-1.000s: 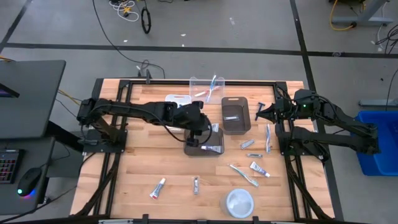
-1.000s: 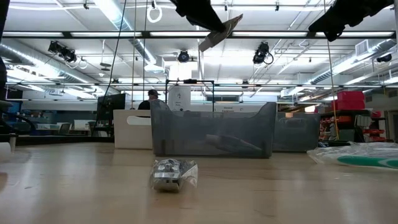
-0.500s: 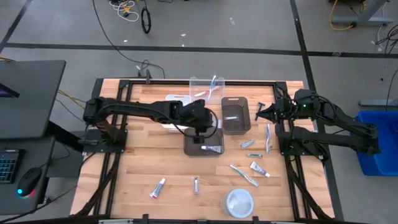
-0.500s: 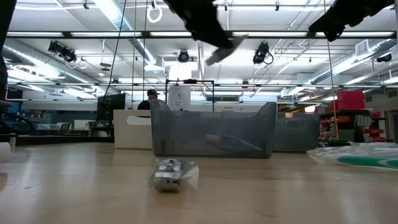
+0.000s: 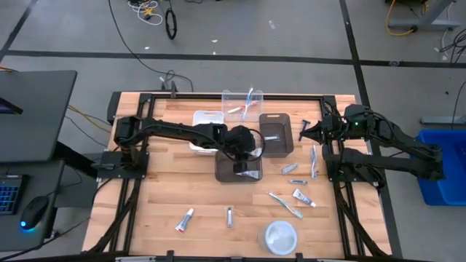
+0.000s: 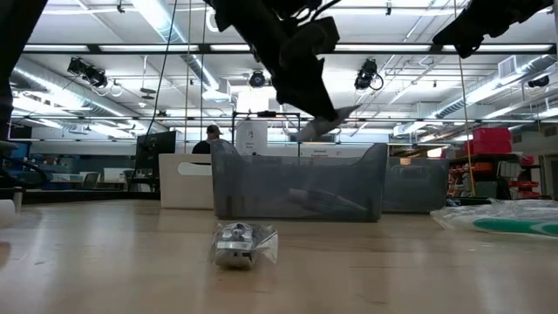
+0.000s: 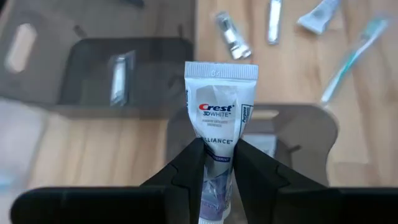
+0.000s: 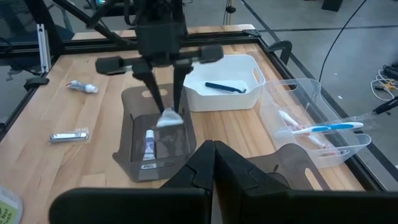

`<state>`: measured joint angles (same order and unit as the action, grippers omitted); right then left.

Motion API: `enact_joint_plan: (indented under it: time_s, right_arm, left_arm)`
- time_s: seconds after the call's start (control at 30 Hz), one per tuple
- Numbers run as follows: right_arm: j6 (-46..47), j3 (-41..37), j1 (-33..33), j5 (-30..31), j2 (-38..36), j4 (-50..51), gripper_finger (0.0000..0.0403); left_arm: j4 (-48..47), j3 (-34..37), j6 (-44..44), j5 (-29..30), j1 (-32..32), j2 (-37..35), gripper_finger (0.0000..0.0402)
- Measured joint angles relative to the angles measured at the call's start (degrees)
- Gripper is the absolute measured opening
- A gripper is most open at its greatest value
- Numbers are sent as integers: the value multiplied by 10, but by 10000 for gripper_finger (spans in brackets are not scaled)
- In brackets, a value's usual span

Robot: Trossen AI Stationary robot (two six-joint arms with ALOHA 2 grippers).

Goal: Pick & Place Travel size toiletries
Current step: Put the white toothpaste into the bottom black bin

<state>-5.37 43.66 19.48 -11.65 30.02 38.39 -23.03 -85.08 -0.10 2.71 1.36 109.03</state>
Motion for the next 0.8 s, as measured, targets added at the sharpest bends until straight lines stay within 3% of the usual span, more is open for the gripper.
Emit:
enact_joint_plan:
  time_s: [0.33, 0.53, 0.8]
  right_arm:
    - [0, 0, 0, 0, 0, 0, 14]
    - [0, 0, 0, 0, 0, 0, 14]
    - [0, 0, 0, 0, 0, 0, 14]
  left_arm:
    - [-83, 0, -38, -12, 0, 19, 89]
    - [-87, 1, -42, -13, -1, 28, 91]
    - [-78, 0, -52, -3, 0, 28, 143]
